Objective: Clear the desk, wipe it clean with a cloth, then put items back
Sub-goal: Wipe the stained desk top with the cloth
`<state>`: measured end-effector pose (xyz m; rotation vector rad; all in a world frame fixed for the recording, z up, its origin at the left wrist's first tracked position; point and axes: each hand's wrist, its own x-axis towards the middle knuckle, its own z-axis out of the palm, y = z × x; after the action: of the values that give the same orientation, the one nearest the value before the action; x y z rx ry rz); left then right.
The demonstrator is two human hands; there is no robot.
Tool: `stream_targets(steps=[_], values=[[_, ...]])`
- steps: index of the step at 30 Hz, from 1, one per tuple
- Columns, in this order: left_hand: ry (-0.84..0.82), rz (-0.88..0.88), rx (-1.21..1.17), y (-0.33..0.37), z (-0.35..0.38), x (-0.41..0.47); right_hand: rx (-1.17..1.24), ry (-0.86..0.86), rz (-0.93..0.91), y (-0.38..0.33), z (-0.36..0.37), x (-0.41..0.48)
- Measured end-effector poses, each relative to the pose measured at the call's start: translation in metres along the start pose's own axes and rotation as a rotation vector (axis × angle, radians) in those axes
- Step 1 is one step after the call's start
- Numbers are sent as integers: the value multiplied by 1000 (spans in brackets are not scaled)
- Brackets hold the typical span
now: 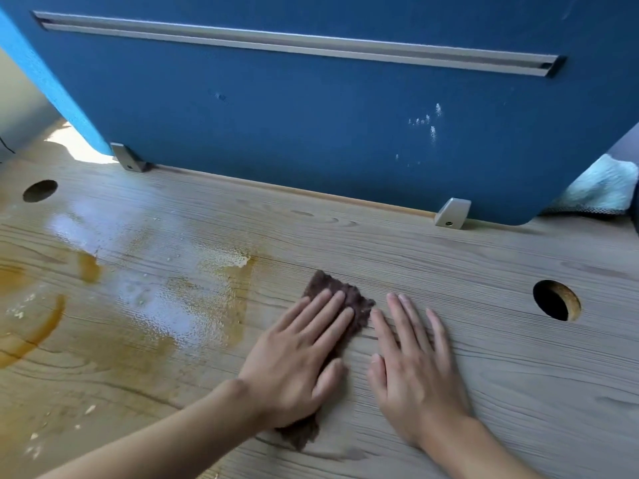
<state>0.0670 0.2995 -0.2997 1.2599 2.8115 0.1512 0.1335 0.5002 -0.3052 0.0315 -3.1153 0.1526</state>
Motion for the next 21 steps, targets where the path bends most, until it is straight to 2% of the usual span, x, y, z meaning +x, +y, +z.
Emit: stream_targets(steps=[2,4,7,9,11,15,17,19,21], values=[[-37,123,-31,-4,-1,-9,-5,1,-2,0,0,0],[-44,93,-27,-27,-1,7,-4,7,-2,0,1,1],[30,-248,17,-69,-8,43,-8,7,-4,1,1,0],[-6,-418,41,-74,-7,52,-8,7,-1,1,1,-1],[4,-385,34,-53,-3,41,-8,10,-3,1,2,0],[-8,0,-4,8,-2,-23,-1,20,-5,1,1,1],[-46,114,-35,6,-1,-35,-5,27,-8,0,3,1],[-42,71,-38,-11,-1,-21,-2,43,-1,0,4,1],[8,-147,-19,-33,-3,5,-7,74,-5,-2,1,-1]])
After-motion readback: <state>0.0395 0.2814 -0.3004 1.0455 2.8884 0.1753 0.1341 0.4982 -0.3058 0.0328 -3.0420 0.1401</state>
